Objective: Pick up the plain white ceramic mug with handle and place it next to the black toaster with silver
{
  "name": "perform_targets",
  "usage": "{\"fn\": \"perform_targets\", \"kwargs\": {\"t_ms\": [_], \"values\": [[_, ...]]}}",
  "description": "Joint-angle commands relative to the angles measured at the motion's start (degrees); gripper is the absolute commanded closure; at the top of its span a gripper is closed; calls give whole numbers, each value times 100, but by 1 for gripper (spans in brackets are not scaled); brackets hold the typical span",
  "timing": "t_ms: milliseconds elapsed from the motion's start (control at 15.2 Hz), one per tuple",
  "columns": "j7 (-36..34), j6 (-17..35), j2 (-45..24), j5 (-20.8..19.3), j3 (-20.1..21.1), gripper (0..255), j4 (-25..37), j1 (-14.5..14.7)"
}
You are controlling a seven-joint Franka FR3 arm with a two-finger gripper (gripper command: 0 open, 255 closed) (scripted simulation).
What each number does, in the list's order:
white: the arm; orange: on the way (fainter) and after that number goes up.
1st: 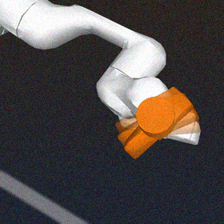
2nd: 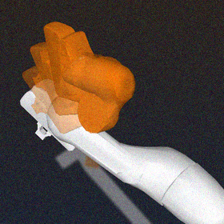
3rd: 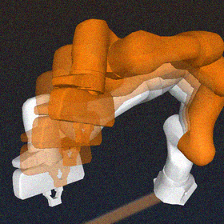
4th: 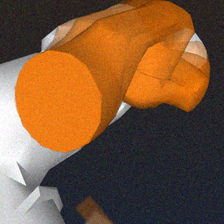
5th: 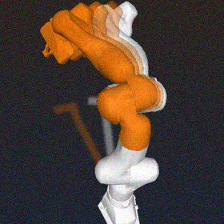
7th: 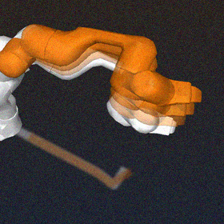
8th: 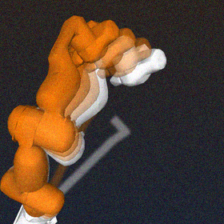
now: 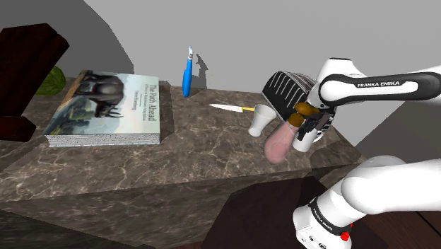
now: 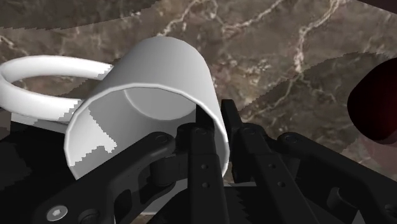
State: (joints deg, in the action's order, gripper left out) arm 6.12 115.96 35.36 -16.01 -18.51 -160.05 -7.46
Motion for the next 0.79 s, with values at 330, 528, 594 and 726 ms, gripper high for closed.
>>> {"fn": "perform_targets", "kwargs": {"t_ms": [330, 528, 594, 726], "values": [[0, 1, 0, 0, 0, 0, 0, 0], [18, -662, 195, 141, 132, 0, 469, 64], [23, -826, 227, 175, 164, 0, 602, 81], [23, -827, 229, 176, 165, 0, 601, 80]]}}
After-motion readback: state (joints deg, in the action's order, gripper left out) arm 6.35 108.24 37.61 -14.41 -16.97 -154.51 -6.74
